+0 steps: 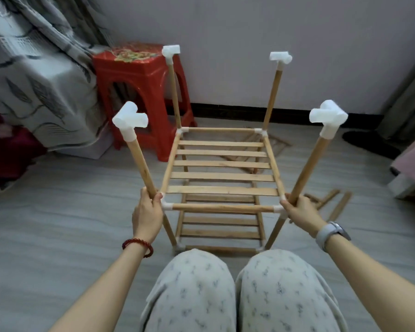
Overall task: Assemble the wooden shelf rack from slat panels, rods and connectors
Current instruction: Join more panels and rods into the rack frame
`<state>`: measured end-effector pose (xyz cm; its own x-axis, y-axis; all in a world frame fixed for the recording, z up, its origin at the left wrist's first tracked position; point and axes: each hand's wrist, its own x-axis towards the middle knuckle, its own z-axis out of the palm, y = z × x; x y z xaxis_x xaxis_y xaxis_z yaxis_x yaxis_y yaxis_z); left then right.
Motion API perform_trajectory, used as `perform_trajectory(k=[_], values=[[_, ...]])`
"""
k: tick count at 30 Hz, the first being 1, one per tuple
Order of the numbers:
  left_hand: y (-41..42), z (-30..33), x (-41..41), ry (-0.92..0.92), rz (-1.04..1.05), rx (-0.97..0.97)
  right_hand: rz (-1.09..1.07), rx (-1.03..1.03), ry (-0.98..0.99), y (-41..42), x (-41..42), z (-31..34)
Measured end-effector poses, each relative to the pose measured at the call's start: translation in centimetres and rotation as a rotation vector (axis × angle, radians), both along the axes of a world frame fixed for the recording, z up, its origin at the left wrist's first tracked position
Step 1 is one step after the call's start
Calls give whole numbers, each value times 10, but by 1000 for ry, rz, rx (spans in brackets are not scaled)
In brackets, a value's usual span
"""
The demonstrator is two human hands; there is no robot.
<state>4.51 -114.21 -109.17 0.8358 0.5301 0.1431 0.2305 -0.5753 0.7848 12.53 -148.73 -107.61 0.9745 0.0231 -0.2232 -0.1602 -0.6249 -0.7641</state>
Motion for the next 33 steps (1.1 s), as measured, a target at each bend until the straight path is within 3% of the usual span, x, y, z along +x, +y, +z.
perform_trajectory(k=[9,15,22,25,29,33], values=[[71,11,-13,-24,347,-90,310,-9,27,102,30,8],[55,23,-10,218,359,-115,390,-108,12,135,49,11],[-17,25,-4,411,-174,-102,640,-350,158,113,47,12],[-55,40,29,497,-452,40,608,-425,227,77,54,7],[-127,43,70,636,-942,319,469,-314,282,23,72,-11],[-203,13,124,649,-1043,387,290,-271,269,-30,100,-50]])
